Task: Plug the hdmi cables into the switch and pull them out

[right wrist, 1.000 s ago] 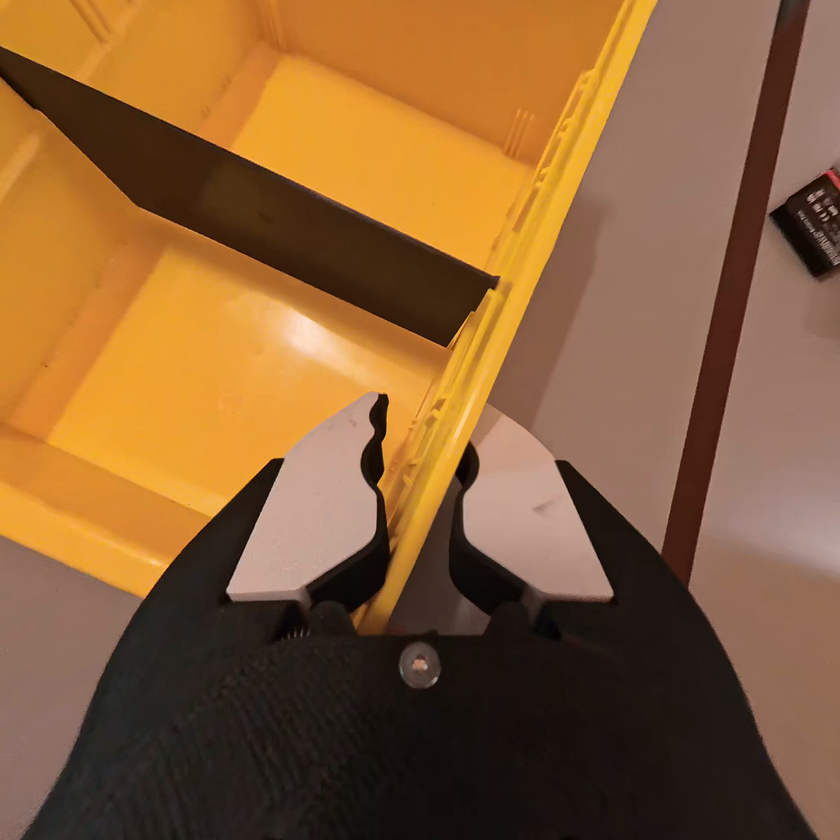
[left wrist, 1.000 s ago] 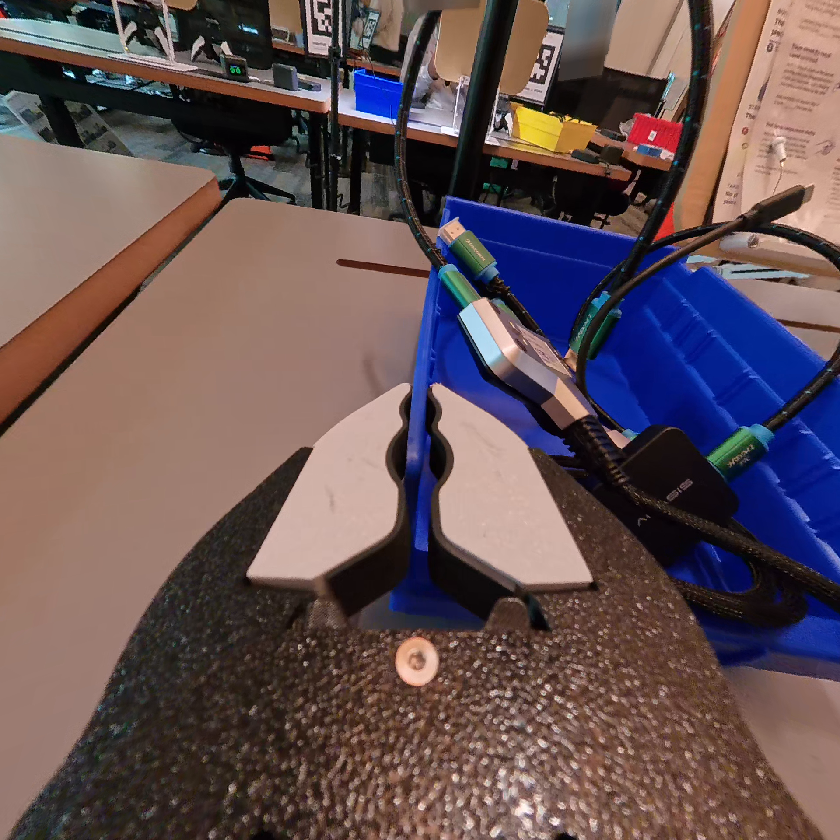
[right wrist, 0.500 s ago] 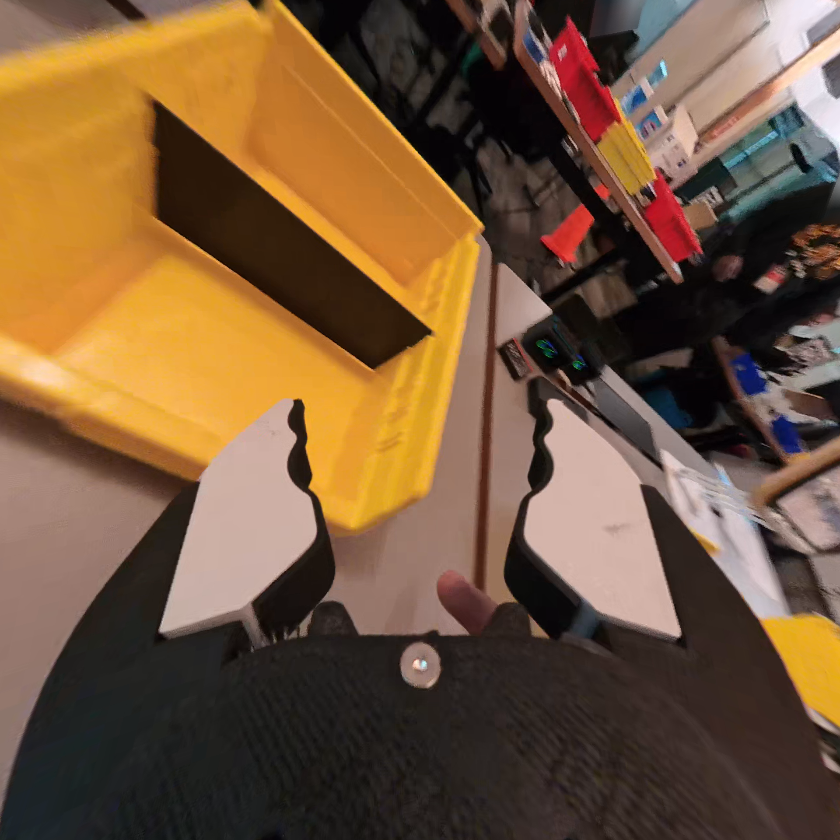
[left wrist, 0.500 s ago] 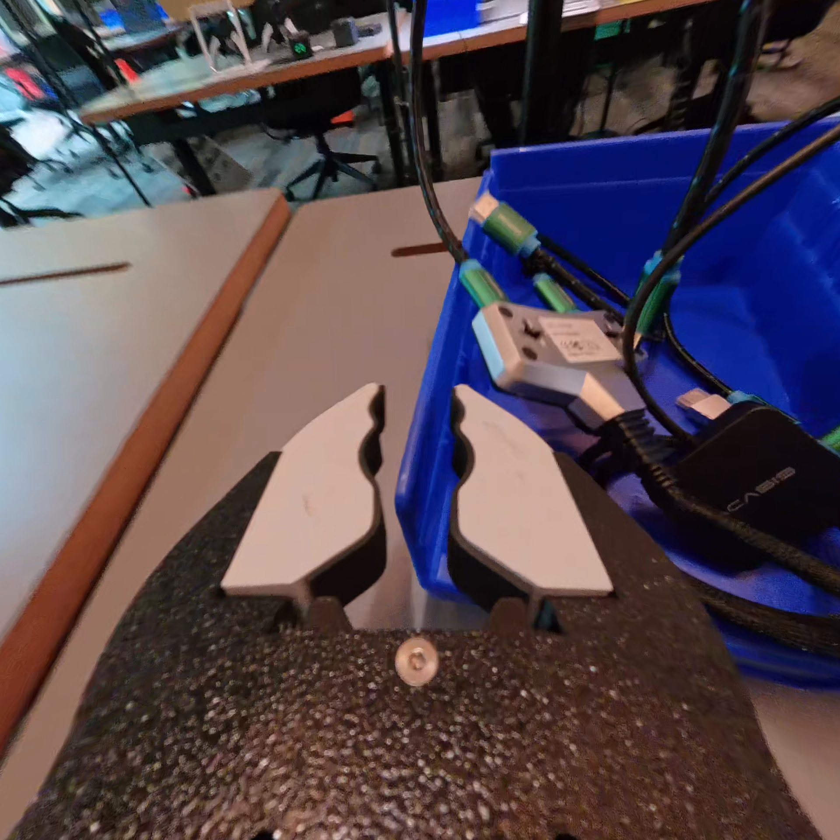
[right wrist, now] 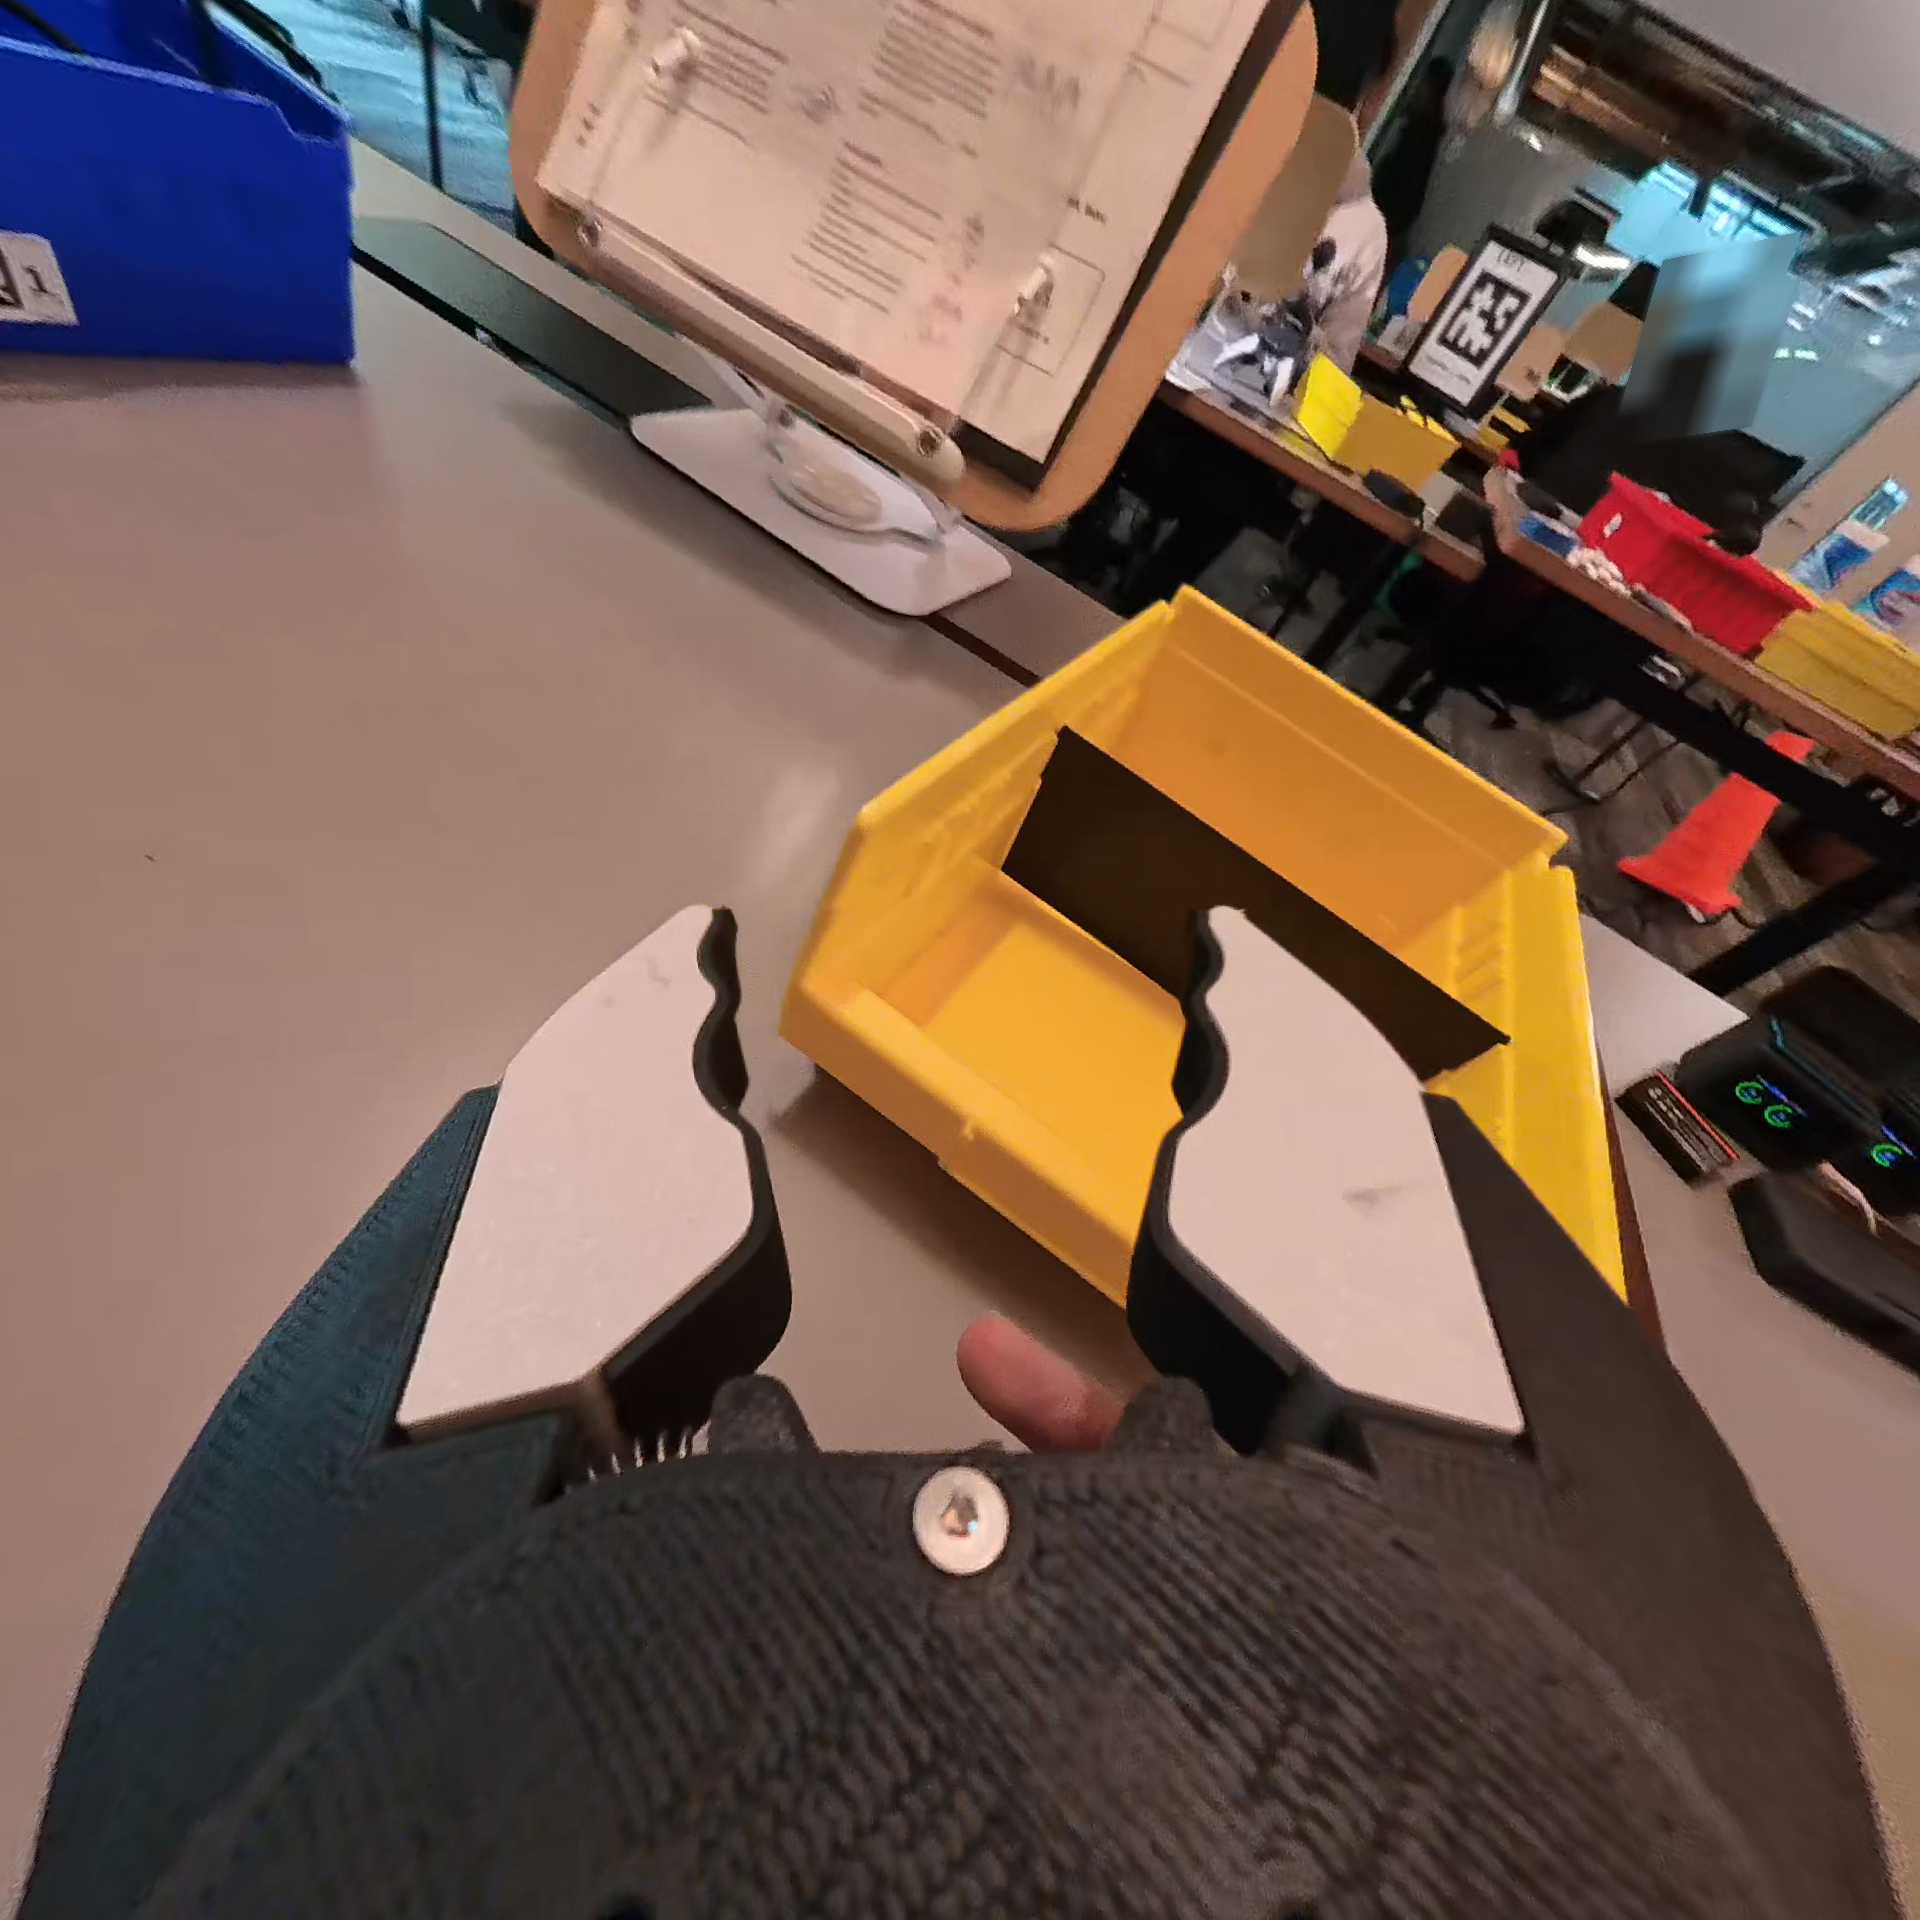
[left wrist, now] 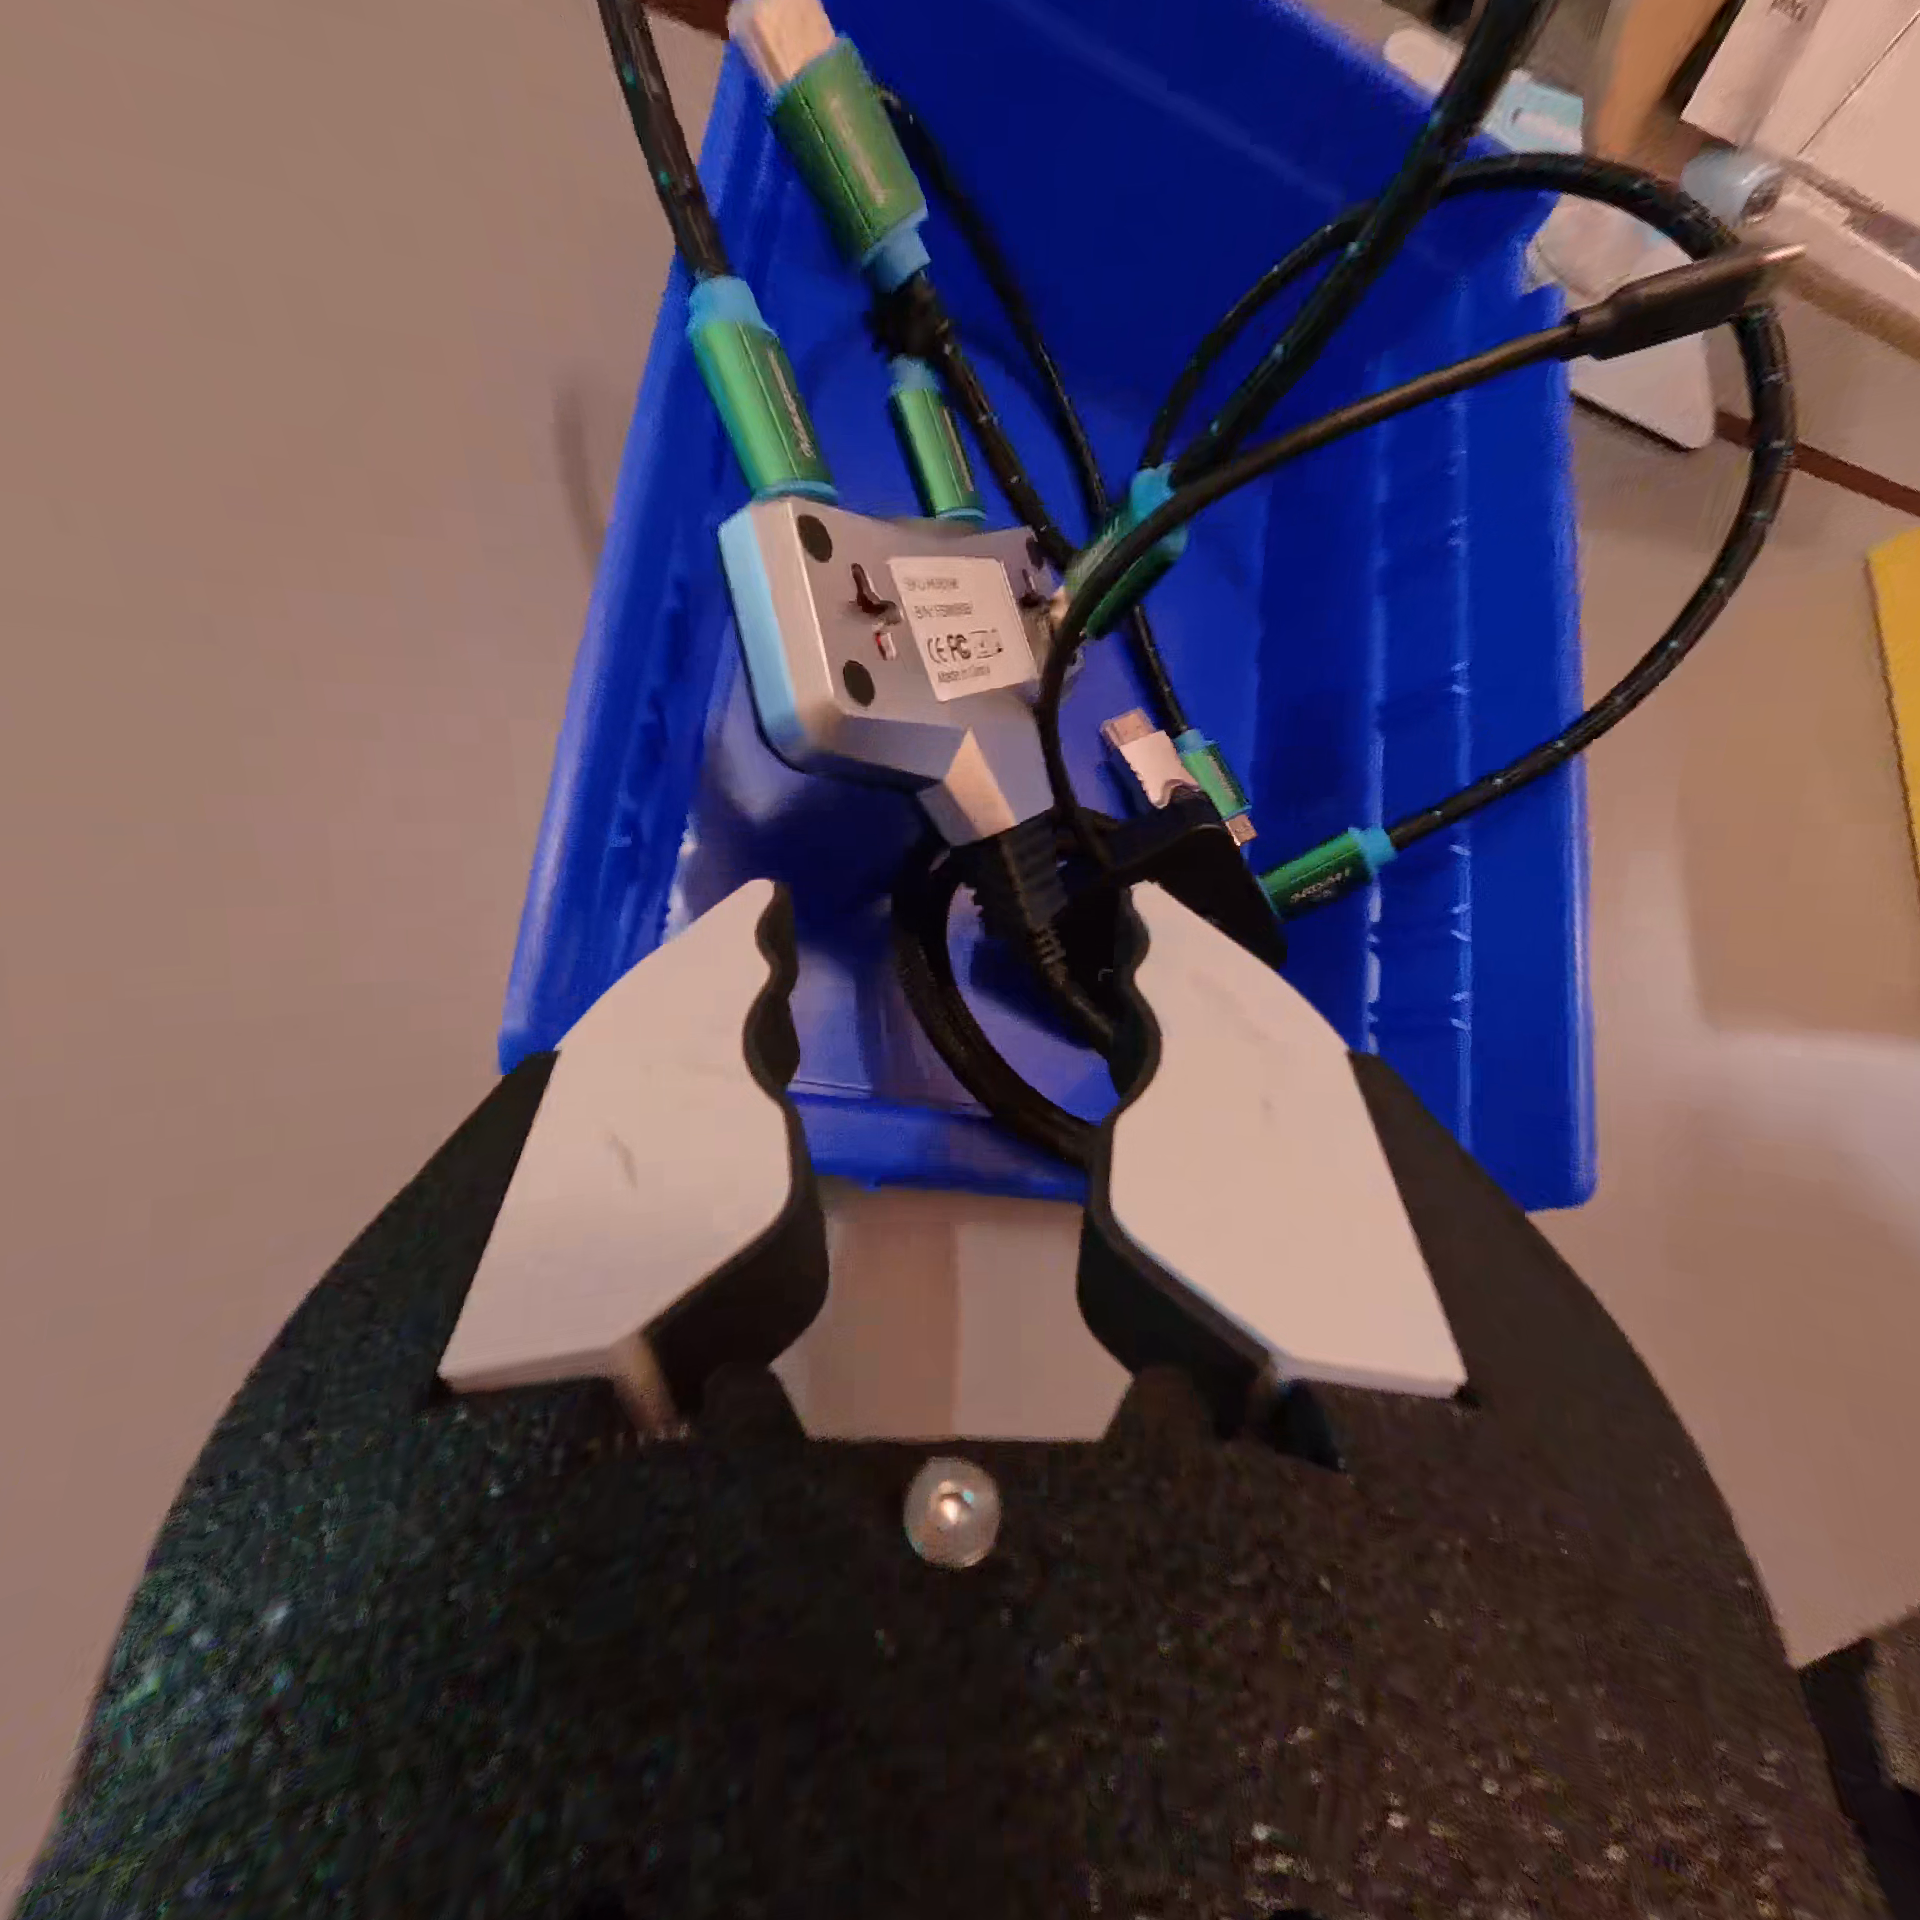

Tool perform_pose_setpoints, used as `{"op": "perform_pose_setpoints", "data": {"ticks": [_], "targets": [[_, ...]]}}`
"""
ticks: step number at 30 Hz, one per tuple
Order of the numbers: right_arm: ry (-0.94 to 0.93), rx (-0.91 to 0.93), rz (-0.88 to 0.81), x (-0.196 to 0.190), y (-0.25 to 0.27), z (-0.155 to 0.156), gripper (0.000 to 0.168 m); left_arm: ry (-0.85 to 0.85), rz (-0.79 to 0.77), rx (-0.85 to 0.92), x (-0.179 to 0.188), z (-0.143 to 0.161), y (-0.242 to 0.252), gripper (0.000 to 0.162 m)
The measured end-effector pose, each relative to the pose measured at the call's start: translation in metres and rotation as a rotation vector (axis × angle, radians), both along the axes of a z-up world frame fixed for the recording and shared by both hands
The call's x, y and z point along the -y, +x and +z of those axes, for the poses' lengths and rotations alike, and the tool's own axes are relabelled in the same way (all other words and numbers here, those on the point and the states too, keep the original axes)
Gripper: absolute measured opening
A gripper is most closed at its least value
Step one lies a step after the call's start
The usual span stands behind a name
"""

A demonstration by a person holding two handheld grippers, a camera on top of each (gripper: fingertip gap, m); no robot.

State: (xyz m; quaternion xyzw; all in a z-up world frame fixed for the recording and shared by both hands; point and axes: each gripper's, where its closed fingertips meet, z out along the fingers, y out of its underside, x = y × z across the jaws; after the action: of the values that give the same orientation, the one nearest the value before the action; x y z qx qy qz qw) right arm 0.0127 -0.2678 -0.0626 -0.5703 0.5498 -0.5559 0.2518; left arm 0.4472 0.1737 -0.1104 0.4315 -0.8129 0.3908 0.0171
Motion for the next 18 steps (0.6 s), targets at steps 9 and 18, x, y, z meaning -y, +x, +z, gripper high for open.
{"op": "perform_pose_setpoints", "data": {"ticks": [9, 18], "targets": [[0.025, 0.056, 0.050, -0.013, -0.006, 0.014, 0.080, -0.149, 0.089, -0.235, 0.037, -0.019, 0.018, 0.039], [-0.029, 0.034, 0.070, -0.021, -0.010, 0.018, 0.079, -0.290, 0.054, -0.128, 0.051, -0.014, 0.020, 0.025]]}}
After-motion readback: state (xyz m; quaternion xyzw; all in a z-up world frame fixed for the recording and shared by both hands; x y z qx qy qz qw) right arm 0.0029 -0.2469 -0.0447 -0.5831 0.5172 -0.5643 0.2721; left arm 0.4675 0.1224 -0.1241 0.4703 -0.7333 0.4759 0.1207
